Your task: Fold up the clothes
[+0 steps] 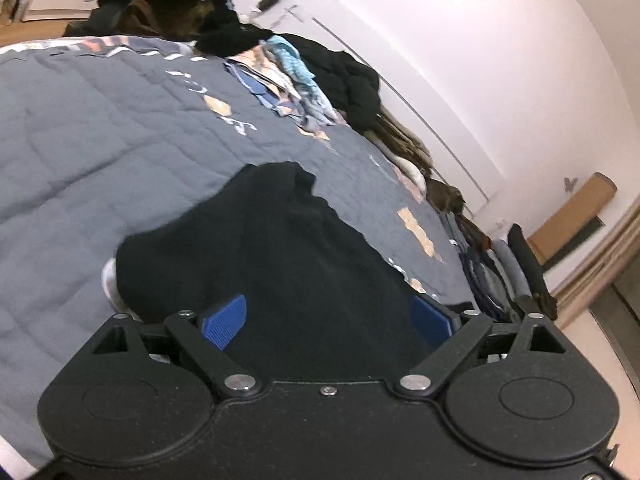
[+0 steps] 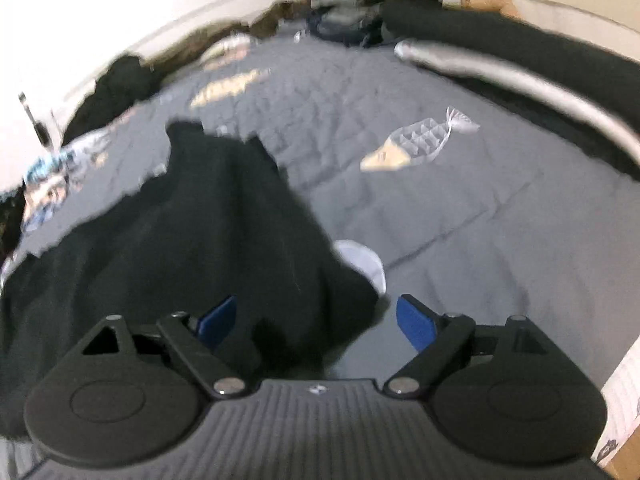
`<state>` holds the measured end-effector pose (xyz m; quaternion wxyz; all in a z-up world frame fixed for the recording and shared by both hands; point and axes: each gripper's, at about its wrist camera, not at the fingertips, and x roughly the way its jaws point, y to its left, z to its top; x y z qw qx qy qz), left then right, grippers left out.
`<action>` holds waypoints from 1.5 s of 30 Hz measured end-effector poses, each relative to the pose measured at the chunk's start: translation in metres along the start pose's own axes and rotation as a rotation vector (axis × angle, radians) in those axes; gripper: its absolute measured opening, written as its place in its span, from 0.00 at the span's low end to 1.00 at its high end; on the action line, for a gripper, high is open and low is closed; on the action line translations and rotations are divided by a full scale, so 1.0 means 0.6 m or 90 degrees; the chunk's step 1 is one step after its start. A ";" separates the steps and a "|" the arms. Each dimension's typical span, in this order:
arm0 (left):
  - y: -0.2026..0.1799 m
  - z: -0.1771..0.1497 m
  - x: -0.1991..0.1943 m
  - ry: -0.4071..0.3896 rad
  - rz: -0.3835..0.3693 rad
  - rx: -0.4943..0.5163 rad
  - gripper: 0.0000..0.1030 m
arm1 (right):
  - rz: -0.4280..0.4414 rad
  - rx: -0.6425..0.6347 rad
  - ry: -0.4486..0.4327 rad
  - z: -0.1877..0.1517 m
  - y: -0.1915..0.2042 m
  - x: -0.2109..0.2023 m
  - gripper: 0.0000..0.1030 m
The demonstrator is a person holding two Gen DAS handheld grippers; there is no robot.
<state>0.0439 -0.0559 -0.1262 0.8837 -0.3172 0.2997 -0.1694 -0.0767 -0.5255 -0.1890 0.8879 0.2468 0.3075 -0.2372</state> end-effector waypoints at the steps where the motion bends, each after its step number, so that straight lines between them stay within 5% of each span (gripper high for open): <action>1: -0.005 -0.004 0.003 0.003 -0.005 0.005 0.88 | 0.009 -0.003 -0.022 0.001 0.002 -0.011 0.85; 7: -0.032 -0.026 0.031 0.028 -0.035 0.029 0.90 | 0.140 -0.004 -0.098 0.003 0.018 -0.039 0.86; 12: -0.058 -0.049 0.056 0.061 -0.056 0.058 0.90 | 0.254 -0.004 -0.052 -0.003 0.051 -0.016 0.90; 18: -0.086 -0.073 0.083 0.094 -0.061 0.100 0.91 | 0.181 -0.082 0.017 -0.021 0.082 0.035 0.90; 21: -0.096 -0.072 0.077 0.088 -0.075 0.102 0.91 | 0.130 -0.037 0.037 -0.010 0.046 0.039 0.89; 28: -0.110 -0.055 0.089 0.070 -0.095 0.101 0.92 | 0.124 -0.102 -0.096 0.079 0.049 -0.010 0.90; 39: -0.124 -0.057 0.144 0.101 -0.097 0.129 0.92 | 0.096 -0.322 -0.082 0.206 0.150 0.175 0.89; 45: -0.118 -0.059 0.164 0.120 -0.087 0.132 0.92 | 0.084 -0.358 -0.050 0.237 0.205 0.268 0.88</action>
